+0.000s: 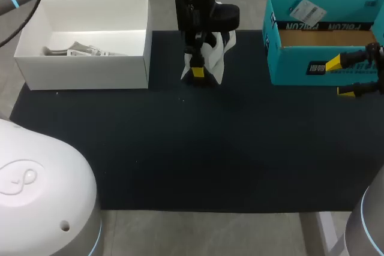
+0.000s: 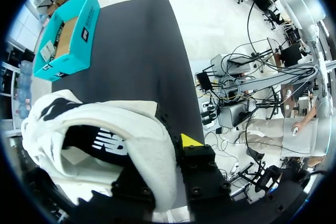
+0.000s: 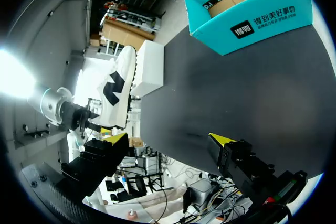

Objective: Take the shoe out of the shoebox, open the shoe tongue, remove and reinsert the insole, then place the shoe into the shoebox

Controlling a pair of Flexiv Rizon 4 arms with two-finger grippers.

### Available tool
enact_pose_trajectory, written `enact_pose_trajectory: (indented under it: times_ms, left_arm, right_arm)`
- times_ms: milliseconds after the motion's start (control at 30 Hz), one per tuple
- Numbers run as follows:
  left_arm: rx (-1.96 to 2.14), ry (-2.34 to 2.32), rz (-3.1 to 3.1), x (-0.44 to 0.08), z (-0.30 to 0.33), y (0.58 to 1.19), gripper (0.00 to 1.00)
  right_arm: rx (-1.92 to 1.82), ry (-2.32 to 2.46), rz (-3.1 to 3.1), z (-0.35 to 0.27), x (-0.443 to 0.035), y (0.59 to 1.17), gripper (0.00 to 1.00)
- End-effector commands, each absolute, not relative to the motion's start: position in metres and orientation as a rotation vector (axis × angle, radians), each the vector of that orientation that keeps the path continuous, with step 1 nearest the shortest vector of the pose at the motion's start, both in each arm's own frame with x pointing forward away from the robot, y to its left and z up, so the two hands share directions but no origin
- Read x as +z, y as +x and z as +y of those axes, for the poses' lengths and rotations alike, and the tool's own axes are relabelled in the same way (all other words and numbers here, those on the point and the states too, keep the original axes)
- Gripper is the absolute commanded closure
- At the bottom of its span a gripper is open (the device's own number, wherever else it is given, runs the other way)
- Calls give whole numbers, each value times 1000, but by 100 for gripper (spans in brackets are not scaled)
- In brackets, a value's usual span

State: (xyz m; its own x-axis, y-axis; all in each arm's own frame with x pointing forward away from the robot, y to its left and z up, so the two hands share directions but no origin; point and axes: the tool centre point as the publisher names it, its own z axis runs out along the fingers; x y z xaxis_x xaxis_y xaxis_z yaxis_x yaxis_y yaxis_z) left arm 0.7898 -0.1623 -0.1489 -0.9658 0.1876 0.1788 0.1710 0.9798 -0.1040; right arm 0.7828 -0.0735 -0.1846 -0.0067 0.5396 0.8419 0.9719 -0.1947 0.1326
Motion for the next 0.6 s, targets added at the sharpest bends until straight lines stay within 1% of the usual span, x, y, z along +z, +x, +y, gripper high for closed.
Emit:
enact_pose_trajectory:
  times_ms: [33,200,367,600]
  left_arm:
    - [121,-289,-2919,-135,-145,807,100]
    - [93,-333,-2922,-129,-127,825,100]
    - [20,-336,-2950,-125,-100,825,100]
    - [-45,-268,-2967,-133,-61,853,100]
  right_arm:
    - [-1113,-1773,-1563,-73,-185,782,0]
    - [-1113,-1773,-1563,-73,-185,782,0]
    - [-1113,-1773,-1563,-73,-185,782,0]
    - [-1113,-1773,-1563,-73,-185,782,0]
